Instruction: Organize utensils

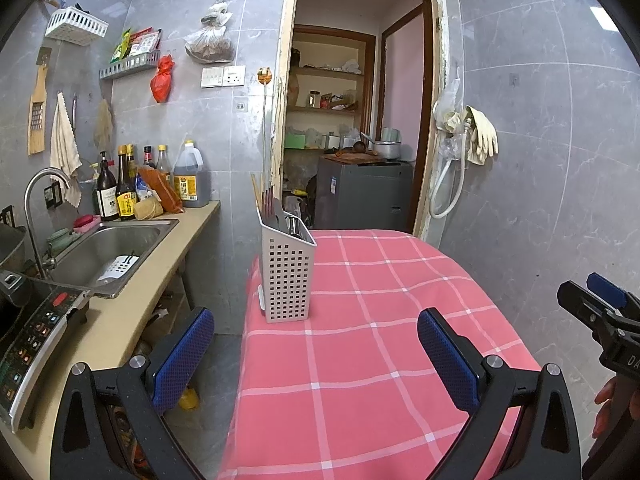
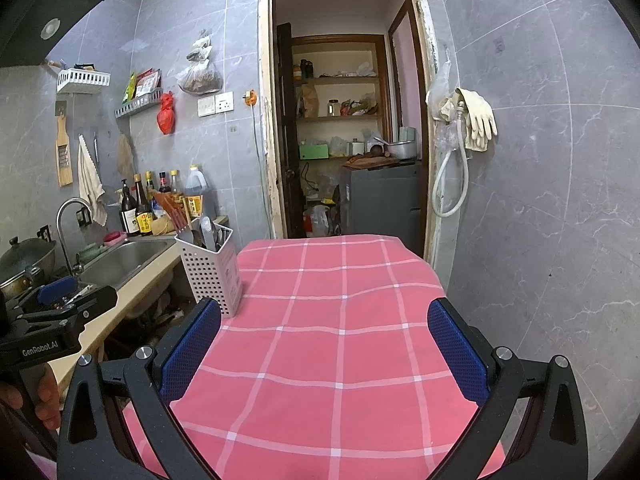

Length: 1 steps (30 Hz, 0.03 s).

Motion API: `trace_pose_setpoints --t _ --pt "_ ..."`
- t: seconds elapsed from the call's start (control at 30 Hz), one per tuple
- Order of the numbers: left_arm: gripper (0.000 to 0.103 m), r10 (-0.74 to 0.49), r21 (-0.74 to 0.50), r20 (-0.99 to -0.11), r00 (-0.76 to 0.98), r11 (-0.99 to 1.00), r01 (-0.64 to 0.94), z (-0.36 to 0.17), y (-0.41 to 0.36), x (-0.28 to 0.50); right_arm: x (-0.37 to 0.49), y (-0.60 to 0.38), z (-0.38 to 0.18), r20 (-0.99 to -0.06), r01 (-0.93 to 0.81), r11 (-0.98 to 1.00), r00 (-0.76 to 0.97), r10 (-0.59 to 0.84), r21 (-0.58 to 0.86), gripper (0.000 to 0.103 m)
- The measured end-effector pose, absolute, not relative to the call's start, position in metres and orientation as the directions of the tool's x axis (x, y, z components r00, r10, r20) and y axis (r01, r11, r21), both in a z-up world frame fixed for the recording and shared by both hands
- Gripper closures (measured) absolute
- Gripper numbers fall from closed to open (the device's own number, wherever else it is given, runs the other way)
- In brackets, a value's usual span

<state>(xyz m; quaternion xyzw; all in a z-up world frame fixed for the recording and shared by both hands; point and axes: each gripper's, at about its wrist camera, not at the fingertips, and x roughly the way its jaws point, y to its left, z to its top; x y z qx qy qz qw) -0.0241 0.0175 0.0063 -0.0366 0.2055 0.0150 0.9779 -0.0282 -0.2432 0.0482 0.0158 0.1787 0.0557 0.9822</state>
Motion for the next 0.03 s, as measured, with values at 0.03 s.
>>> trace_pose_setpoints --t 0.03 --pt "0.001 0.015 -0.066 -0.405 0.914 0.997 -0.045 0.0065 0.0184 -0.0233 -0.0278 -0.2432 0.0479 -0.35 -0.104 0.993 0.929 0.115 0.051 0.001"
